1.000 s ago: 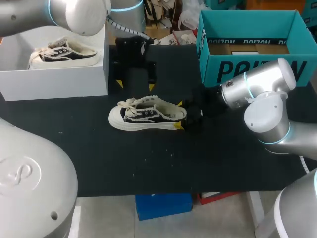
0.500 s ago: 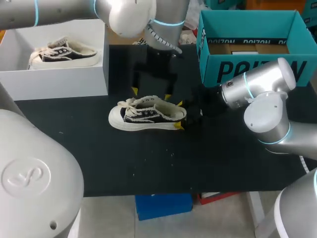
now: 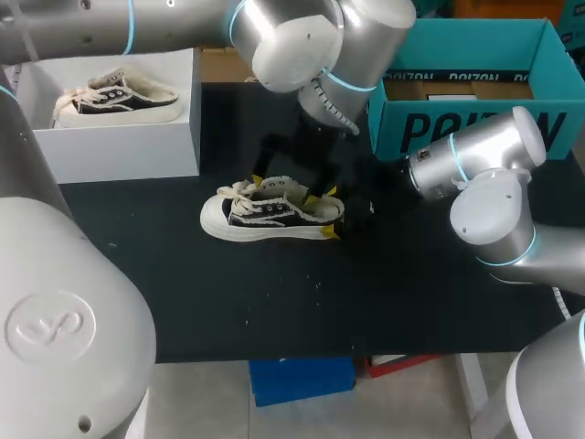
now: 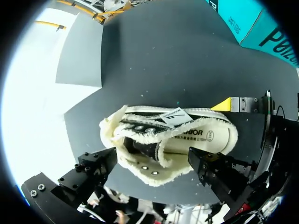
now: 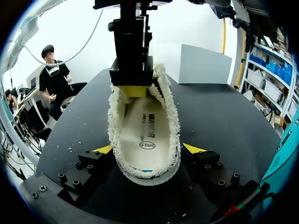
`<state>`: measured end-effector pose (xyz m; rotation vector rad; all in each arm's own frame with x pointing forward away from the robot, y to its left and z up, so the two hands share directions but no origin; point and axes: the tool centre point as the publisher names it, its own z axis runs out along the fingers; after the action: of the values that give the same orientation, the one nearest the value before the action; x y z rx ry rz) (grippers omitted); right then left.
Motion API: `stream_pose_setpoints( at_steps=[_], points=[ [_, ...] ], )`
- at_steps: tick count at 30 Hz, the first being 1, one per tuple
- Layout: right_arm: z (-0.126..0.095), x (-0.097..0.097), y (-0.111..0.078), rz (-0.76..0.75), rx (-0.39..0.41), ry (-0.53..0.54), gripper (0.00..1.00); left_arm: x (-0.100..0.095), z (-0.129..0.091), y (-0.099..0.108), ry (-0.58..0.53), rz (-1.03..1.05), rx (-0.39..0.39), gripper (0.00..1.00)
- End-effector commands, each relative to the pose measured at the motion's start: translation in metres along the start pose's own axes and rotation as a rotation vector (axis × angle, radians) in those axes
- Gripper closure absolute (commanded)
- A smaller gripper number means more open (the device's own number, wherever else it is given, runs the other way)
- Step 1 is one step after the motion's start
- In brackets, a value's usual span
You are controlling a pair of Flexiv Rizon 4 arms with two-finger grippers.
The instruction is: Take the shoe out of the shoebox, open the shoe tongue, remove and reinsert the insole, then place the shoe into the shoebox
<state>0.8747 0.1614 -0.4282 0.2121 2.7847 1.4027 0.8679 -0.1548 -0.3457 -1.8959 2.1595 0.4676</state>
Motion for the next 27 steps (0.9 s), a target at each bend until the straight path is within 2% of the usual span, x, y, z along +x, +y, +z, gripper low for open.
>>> stream_pose_setpoints(
  at_steps=[1, 9, 11, 12, 13, 27],
  points=[
    [0.001, 0.000, 0.000, 0.001, 0.003, -0.001, 1.00, 0.001, 0.008, 0.005, -0.031, 0.007, 0.005, 0.00],
    [0.001, 0.000, 0.000, 0.001, 0.003, -0.001, 1.00, -0.004, 0.021, 0.004, -0.098, 0.014, 0.014, 0.00],
    [0.001, 0.000, 0.000, 0.001, 0.003, -0.001, 1.00, -0.005, 0.023, 0.002, -0.104, 0.017, 0.009, 0.37],
    [0.001, 0.000, 0.000, 0.001, 0.003, -0.001, 1.00, -0.005, 0.024, 0.002, -0.120, 0.018, 0.015, 0.74],
    [0.001, 0.000, 0.000, 0.001, 0.003, -0.001, 1.00, -0.005, 0.025, 0.001, -0.121, 0.017, 0.017, 1.00],
    [0.001, 0.000, 0.000, 0.001, 0.003, -0.001, 1.00, -0.007, 0.020, -0.005, -0.118, 0.024, 0.026, 1.00]
  ],
)
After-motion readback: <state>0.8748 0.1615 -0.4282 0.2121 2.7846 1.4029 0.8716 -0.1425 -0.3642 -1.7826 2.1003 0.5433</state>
